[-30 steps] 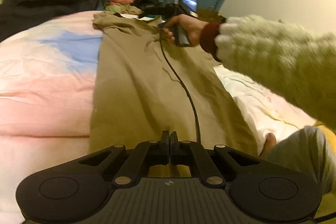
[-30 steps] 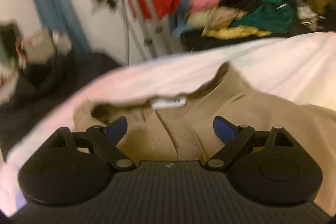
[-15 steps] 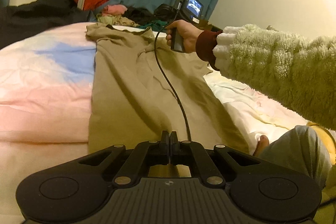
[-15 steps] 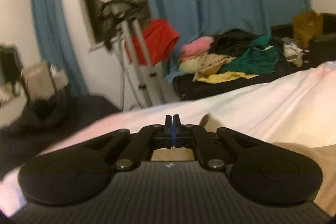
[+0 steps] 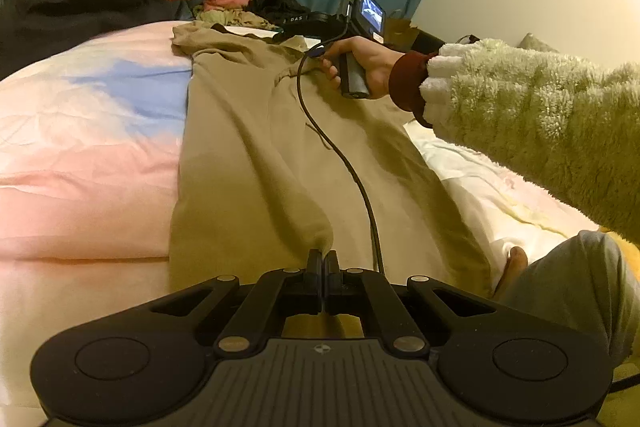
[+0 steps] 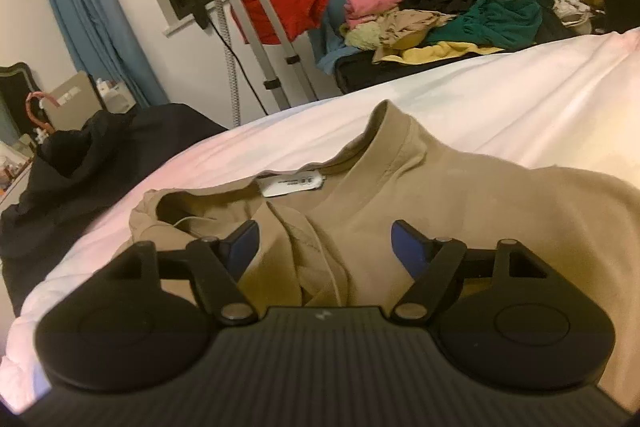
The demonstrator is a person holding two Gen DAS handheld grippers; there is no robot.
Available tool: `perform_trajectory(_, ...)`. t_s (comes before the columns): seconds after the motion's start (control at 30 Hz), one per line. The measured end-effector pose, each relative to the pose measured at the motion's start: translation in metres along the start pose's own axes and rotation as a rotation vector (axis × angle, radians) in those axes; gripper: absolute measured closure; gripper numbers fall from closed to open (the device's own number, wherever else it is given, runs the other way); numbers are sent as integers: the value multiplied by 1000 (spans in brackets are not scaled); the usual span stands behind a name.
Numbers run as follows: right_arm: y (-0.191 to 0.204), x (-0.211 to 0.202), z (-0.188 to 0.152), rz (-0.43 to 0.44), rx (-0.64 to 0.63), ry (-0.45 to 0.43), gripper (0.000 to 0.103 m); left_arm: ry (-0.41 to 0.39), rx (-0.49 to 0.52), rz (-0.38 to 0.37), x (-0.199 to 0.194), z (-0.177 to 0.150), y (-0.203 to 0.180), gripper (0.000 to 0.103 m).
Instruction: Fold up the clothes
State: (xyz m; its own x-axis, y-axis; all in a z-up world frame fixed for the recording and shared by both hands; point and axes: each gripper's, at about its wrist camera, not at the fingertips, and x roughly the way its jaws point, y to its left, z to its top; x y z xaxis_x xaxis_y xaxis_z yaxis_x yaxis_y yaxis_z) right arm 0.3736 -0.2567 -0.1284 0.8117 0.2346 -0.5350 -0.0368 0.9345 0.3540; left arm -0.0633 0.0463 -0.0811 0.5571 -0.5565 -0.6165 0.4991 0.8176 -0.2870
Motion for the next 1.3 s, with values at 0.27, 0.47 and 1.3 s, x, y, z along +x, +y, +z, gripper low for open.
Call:
perform_trajectory(0.27,39,-14,2,18,-211,-19,100,11,-19,-9,3,1,3,102)
perform_trajectory(0.47,31,-73,22,-4,-62,-297,100,-14,-13,-10,-4,0,-1,102)
perform_trajectory(1.3,18,-182,-61,-145,51,-225,6,-72,22,168,-6,5,-17,20)
